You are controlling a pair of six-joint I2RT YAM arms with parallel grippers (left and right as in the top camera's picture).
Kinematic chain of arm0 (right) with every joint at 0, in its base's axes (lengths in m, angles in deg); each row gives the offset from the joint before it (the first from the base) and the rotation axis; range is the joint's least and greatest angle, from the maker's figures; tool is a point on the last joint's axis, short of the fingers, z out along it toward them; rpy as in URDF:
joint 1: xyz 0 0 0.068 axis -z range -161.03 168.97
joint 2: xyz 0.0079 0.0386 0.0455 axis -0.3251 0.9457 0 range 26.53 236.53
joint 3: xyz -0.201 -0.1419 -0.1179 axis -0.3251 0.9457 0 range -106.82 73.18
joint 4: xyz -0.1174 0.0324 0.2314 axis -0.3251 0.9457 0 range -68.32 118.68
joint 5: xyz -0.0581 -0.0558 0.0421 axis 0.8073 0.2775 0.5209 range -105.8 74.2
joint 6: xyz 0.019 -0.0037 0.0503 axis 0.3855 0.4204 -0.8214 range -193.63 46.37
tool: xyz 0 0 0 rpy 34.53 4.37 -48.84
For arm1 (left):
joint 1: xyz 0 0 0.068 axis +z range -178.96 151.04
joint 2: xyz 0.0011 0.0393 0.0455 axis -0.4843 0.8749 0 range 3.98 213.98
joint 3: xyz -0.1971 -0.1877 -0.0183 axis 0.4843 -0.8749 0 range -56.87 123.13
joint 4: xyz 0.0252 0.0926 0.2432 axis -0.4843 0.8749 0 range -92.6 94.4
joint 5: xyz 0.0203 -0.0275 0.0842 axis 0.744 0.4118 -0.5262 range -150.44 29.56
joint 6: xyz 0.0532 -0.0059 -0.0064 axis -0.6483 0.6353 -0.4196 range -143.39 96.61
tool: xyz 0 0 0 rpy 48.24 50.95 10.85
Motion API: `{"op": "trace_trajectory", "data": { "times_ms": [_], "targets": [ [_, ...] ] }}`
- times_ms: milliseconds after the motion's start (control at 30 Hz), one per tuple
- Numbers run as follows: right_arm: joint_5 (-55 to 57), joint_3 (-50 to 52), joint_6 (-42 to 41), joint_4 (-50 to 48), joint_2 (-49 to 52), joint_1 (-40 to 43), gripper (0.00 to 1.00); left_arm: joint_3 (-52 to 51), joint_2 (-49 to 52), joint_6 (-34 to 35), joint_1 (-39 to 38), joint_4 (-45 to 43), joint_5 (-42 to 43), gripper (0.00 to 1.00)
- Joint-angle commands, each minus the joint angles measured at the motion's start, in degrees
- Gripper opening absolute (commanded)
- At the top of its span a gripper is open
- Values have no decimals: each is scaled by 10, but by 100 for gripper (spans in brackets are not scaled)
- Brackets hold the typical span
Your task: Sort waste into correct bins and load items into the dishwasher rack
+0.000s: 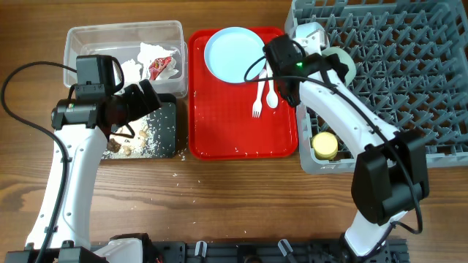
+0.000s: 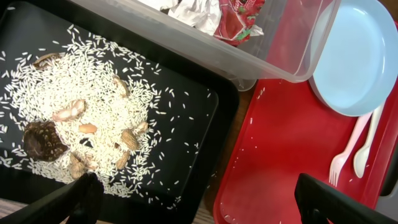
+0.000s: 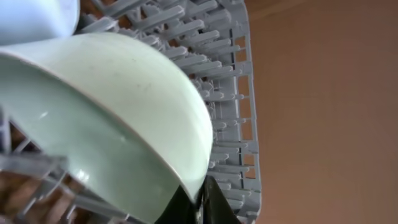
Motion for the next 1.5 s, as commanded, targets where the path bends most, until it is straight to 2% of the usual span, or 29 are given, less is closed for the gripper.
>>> {"op": "trace_trajectory", "data": {
  "times_ms": [0, 67, 100, 167, 200, 233, 400, 567, 667, 767, 833, 900, 1033, 1167, 1467],
  "targets": [
    [-81, 0, 6, 18, 15, -27, 19, 7, -2, -5, 3, -2, -3, 100],
    [-110, 0, 6, 24, 15, -33, 50, 7, -2, -5, 3, -2, -3, 100],
    [-126, 0, 6, 23, 15, -37, 63, 7, -2, -5, 3, -2, -3, 100],
    [-134, 0, 5, 23, 14, -40, 72, 7, -2, -5, 3, -2, -3, 100],
    [-142, -1, 2, 22, 13, -42, 82, 7, -2, -5, 3, -2, -3, 100],
    [-157, -2, -5, 17, 11, -43, 100, 7, -2, -5, 3, -2, -3, 100],
    [-327, -50, -30, 2, -30, -44, 100, 7, -2, -5, 3, -2, -3, 100],
    [-667, -109, -39, -48, -78, -44, 100, 7, -2, -5, 3, -2, -3, 100],
    [-767, -105, -43, -124, -75, -44, 100, 7, -2, -5, 3, -2, -3, 100],
    [-720, -92, -125, -189, -60, -43, 99, 7, -2, -5, 3, -2, -3, 100],
    [-615, -86, -256, -199, -36, -41, 93, 7, -2, -5, 3, -2, -3, 100],
    [-571, -86, -327, -205, 2, -40, 86, 7, -2, -5, 3, -2, -3, 100],
    [-579, -86, -376, -229, 80, -39, 80, 7, -2, -5, 3, -2, -3, 100],
    [-631, -86, -425, -239, 145, -29, 64, 7, -2, -5, 3, -2, -3, 100],
    [-641, -86, -480, -243, 200, -17, 55, 7, -2, -5, 3, -2, -3, 100]
  ]
}}
